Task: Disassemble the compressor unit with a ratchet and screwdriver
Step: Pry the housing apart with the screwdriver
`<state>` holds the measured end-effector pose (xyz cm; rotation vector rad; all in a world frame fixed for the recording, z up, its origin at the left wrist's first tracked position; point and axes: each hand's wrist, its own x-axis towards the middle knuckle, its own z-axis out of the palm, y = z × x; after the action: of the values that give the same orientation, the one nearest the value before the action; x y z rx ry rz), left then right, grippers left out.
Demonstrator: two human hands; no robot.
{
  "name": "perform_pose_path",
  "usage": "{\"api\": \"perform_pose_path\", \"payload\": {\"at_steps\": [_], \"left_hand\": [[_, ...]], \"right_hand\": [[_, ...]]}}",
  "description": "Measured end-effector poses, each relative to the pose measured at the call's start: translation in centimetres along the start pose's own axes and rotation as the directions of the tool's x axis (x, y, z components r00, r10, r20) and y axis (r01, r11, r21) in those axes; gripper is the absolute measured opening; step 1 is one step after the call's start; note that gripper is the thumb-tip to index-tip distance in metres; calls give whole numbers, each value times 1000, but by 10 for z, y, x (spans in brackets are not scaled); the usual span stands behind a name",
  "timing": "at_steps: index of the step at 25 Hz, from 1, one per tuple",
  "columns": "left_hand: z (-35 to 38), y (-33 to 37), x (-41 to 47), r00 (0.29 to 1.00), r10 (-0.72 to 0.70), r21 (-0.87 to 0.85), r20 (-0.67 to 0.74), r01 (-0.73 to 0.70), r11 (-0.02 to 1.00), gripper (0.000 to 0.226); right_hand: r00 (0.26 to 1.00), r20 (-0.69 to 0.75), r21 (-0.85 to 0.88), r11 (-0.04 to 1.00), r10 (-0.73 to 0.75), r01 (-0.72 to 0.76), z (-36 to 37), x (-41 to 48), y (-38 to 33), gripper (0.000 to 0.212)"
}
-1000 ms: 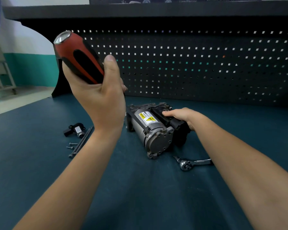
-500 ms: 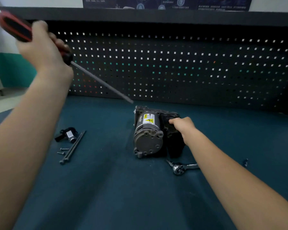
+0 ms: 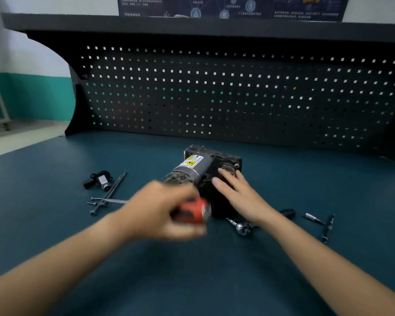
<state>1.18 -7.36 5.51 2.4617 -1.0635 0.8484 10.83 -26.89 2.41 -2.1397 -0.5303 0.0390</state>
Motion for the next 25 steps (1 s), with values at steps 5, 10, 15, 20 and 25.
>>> {"api": "perform_pose_path", "payload": {"at_steps": [5, 10, 15, 20, 25], "left_hand": [[38, 38, -30, 864, 369, 50, 342, -409, 911, 21], [51, 49, -24, 863, 376, 19, 338, -406, 914, 21], [33, 4, -24, 877, -407, -133, -255, 385, 913, 47], [51, -23, -1, 512, -849, 80, 130, 848, 524, 109], [71, -29, 20, 481, -875, 87, -57, 875, 476, 103]], "right_hand": [[962, 248, -520, 822, -112, 230, -35, -35, 46, 76], [991, 69, -568, 813, -112, 131, -57, -32, 69, 38], [969, 70, -507, 828, -237, 240, -61, -19, 45, 85], [845, 238, -548, 652, -478, 523, -11, 10, -6, 83], [856, -153, -471, 798, -493, 376, 24, 11, -10, 38]]}}
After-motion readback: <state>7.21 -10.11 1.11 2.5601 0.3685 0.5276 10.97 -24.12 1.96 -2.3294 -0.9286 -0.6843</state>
